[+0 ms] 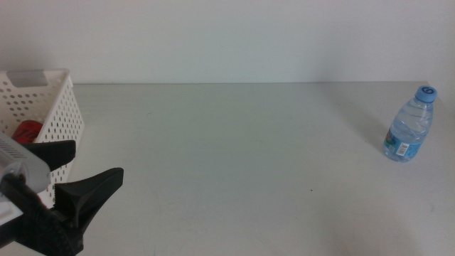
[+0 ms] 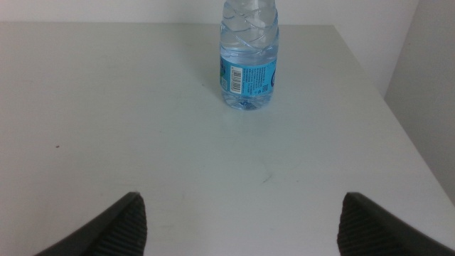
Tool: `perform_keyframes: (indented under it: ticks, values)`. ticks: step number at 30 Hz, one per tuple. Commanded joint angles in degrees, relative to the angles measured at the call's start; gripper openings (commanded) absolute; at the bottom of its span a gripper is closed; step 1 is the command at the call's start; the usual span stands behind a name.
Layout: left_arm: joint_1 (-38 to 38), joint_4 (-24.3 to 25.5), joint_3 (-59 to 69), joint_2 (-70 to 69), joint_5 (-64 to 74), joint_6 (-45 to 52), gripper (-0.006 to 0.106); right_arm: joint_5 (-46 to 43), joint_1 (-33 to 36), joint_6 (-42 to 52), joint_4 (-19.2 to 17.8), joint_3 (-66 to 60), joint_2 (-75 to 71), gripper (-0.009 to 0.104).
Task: Use arms to grab the bottles and put them into the dustbin to the left of the table.
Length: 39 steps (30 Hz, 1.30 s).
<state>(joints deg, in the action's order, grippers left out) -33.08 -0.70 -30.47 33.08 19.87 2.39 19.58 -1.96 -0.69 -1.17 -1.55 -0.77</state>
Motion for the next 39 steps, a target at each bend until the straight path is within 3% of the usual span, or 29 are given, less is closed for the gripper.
perform_keyframes:
  ticks: [1,4,7,11,13,16,28,34,39]
  values:
    - [-0.22,-0.01,-1.61,0.0,-4.03,-1.05,0.075,-5.3,-0.28,0.69,-2.62,0.46,-1.26,0.073]
    - [-0.22,-0.01,-1.61,0.0,-4.03,-1.05,0.075,-7.87,-0.28,0.69,-5.89,0.46,-1.26,0.073]
    - [-0.22,-0.01,-1.61,0.0,-4.03,-1.05,0.075,-10.47,-0.28,-0.02,-5.94,0.41,-1.26,0.073]
    - [-0.22,-0.01,-1.61,0.0,-4.09,-1.05,0.075,-11.81,-0.28,-3.73,-2.53,0.41,0.42,0.073]
    - [-0.22,-0.01,-1.61,0.0,-4.09,-1.05,0.075,-13.75,-0.28,-3.87,-5.11,0.41,2.25,0.073]
    - [-0.22,-0.01,-1.61,0.0,-4.09,-1.05,0.075,-20.93,-0.28,-3.09,-8.29,0.41,6.85,0.073]
    - [-0.22,-0.01,-1.61,0.0,-4.09,-1.05,0.075,-48.78,-0.23,-2.47,-7.78,0.41,39.64,0.073]
    - [-0.22,-0.01,-1.61,0.0,-4.09,-1.05,0.075,-59.58,3.51,-3.06,-7.08,0.46,43.95,0.073]
    - [-0.22,-0.01,-1.61,0.0,-4.09,-1.05,0.075,-64.21,3.62,-10.0,-7.08,0.46,49.02,0.073]
